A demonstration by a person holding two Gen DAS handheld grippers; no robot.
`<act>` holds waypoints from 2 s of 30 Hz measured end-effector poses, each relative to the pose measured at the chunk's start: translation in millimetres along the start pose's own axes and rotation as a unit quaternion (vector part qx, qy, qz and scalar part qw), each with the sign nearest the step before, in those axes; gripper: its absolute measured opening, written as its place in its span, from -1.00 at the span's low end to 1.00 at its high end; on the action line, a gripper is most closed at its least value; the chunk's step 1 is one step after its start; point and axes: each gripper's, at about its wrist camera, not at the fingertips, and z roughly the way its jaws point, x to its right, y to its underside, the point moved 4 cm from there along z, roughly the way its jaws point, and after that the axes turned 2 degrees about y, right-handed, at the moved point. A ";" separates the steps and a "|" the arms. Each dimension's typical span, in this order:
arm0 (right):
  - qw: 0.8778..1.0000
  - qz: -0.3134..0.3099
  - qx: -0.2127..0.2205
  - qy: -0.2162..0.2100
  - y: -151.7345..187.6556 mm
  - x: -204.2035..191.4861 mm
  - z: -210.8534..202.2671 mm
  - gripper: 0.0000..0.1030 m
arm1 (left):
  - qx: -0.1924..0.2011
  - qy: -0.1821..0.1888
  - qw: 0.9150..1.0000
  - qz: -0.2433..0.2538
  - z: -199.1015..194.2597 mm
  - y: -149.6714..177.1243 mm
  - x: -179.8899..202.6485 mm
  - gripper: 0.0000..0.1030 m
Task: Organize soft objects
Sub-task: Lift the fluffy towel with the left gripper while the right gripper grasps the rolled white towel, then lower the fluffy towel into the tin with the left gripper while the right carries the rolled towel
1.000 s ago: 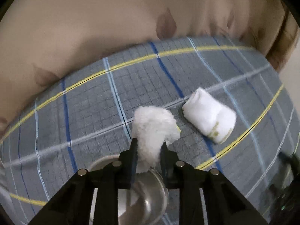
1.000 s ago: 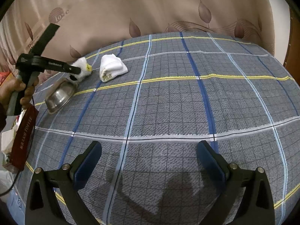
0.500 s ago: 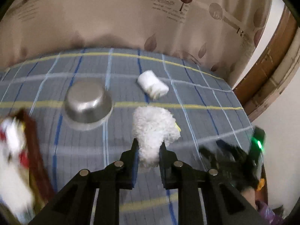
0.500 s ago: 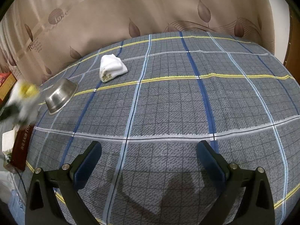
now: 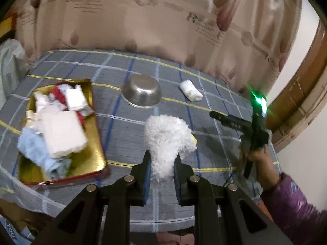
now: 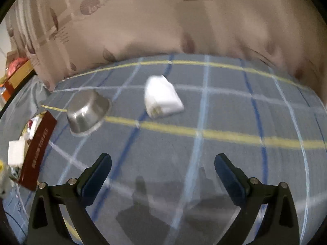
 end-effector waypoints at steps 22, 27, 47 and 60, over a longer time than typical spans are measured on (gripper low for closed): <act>0.995 -0.062 -0.078 0.016 -43.4 -18.0 80.3 -0.59 | 0.070 -0.077 0.992 -0.068 -51.5 -3.3 -79.2 -0.61; 0.998 -0.039 -0.037 -0.032 -11.3 -28.5 20.2 -0.59 | 0.079 -0.104 0.989 -0.075 -66.0 2.5 -98.6 -0.58; 0.995 0.027 -0.019 -0.090 86.9 -57.3 -103.5 -0.58 | 0.059 -0.133 0.987 -0.075 -7.8 -62.7 -191.6 -0.56; 0.994 0.008 -0.034 -0.108 85.1 -86.8 -96.1 -0.58 | 0.043 -0.154 0.984 -0.080 28.0 -69.6 -227.4 -0.39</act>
